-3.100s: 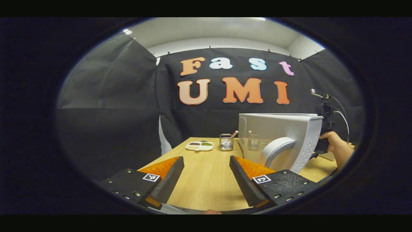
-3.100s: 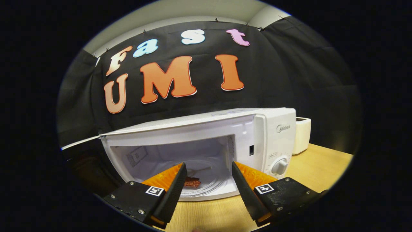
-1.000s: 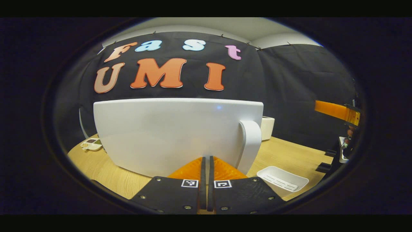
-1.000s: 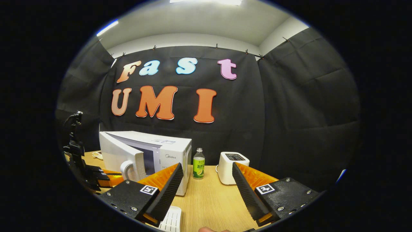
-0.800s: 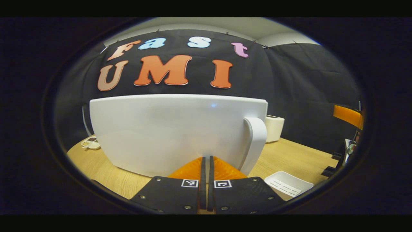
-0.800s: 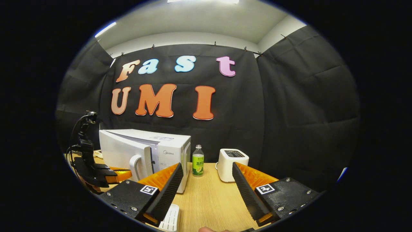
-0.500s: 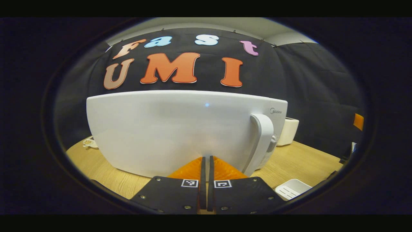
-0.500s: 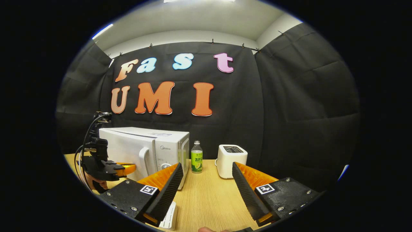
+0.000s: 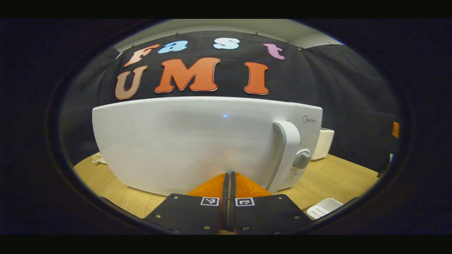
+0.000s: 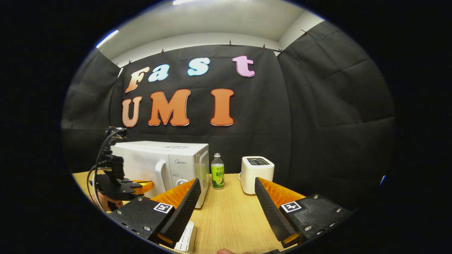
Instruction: Open the microwave oven with the left hand, put the food in, and close the microwave oven.
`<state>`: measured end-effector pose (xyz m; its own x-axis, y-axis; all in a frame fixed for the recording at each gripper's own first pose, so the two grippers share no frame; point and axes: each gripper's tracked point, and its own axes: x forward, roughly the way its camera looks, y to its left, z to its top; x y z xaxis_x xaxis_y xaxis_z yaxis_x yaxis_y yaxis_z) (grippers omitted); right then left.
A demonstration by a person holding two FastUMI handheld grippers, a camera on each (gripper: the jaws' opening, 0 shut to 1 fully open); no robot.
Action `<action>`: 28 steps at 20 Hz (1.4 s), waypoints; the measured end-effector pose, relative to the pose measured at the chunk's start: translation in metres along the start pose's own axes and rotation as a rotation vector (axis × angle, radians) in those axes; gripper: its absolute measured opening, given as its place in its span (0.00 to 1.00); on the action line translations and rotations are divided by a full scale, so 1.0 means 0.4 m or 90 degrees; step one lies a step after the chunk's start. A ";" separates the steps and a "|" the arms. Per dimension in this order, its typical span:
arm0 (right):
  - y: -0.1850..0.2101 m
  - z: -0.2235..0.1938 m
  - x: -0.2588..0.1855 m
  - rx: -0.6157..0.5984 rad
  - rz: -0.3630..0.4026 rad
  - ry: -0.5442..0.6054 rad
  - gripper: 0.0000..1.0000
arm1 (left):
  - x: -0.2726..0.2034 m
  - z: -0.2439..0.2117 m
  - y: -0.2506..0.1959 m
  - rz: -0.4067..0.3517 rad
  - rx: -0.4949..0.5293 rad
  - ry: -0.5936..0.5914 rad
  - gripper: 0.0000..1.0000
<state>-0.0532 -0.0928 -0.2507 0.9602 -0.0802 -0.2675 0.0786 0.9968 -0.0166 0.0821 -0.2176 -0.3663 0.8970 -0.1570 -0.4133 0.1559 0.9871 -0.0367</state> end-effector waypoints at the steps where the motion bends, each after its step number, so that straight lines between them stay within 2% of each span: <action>1: 0.003 0.003 -0.002 0.001 0.002 -0.002 0.95 | -0.004 -0.011 0.001 0.001 0.005 0.006 0.04; 3: 0.006 0.009 -0.003 -0.001 0.002 -0.001 0.95 | -0.008 -0.009 0.000 0.003 0.018 0.006 0.00; 5: 0.010 0.024 -0.008 -0.008 0.000 -0.005 0.95 | -0.035 0.018 0.012 0.005 0.012 -0.007 0.01; 9: 0.028 0.078 -0.002 -0.017 0.000 -0.027 0.95 | -0.117 0.148 0.049 -0.005 0.010 -0.057 0.01; 10: 0.037 0.094 0.000 -0.017 0.002 -0.033 0.95 | -0.144 0.181 0.060 -0.006 0.022 -0.073 0.05; 11: 0.042 0.113 0.000 -0.016 0.004 -0.043 0.95 | -0.175 0.216 0.077 -0.002 0.031 -0.089 0.01; 13: 0.058 0.143 0.005 -0.017 0.007 -0.060 0.95 | -0.229 0.276 0.111 0.000 0.040 -0.115 0.01; 15: 0.067 0.164 0.009 -0.020 0.006 -0.066 0.95 | -0.295 0.340 0.162 0.018 0.044 -0.141 0.04; 16: 0.072 0.178 0.005 -0.020 0.004 -0.068 0.95 | -0.329 0.376 0.191 0.030 0.042 -0.159 0.00; 20: 0.088 0.246 0.003 -0.035 0.004 -0.092 0.95 | -0.460 0.498 0.319 0.076 0.023 -0.214 0.16; 21: 0.089 0.269 0.003 -0.042 0.001 -0.100 0.95 | -0.496 0.518 0.355 0.092 0.021 -0.221 0.22; 25: 0.109 0.361 -0.002 -0.035 -0.006 -0.121 0.95 | -0.635 0.631 0.498 0.166 0.038 -0.267 0.31; 26: 0.114 0.387 -0.005 -0.034 -0.006 -0.127 0.95 | -0.664 0.652 0.523 0.180 0.042 -0.275 0.36; 28: 0.131 0.438 -0.014 -0.033 0.001 -0.142 0.95 | -0.719 0.692 0.564 0.196 0.047 -0.286 0.38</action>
<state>-0.0076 -0.0409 -0.0811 0.9963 -0.0720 -0.0473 0.0687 0.9954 -0.0674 -0.0261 0.0415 -0.0037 0.9915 0.1252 0.0358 -0.1281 0.9872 0.0955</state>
